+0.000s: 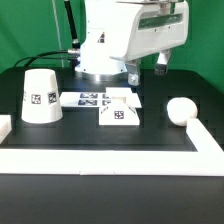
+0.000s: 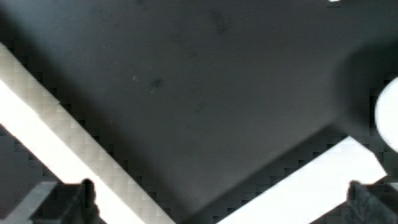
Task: Assemble lamp
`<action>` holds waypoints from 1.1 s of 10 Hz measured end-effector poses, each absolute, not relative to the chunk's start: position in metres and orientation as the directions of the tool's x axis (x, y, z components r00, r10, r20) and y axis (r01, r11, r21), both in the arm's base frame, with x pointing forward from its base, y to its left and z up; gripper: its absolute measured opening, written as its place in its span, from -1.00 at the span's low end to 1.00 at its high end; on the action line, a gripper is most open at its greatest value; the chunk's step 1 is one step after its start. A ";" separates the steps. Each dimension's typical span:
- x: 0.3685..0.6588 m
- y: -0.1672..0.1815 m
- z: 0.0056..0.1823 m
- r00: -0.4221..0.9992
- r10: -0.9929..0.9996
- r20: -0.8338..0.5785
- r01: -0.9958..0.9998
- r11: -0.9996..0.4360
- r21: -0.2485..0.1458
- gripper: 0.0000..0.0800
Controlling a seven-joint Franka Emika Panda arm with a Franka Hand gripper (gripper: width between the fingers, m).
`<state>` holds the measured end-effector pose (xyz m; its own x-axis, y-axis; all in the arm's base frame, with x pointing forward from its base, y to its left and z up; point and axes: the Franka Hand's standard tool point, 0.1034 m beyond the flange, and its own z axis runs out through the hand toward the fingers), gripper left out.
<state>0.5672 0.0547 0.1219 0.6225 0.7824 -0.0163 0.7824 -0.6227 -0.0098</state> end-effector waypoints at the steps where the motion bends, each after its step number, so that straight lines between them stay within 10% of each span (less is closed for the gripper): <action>1: 0.567 0.055 0.122 0.623 0.782 -0.016 0.782 -0.623 -0.010 0.75; 11: 0.567 0.055 0.120 0.622 0.782 -0.018 0.782 -0.623 -0.012 0.75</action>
Offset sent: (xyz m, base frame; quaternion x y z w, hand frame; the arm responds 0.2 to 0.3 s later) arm 0.0000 0.0000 0.0000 0.0000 0.0000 0.0000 1.0000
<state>0.5666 0.0547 0.1202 0.6225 0.7824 -0.0181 0.7824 -0.6227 -0.0122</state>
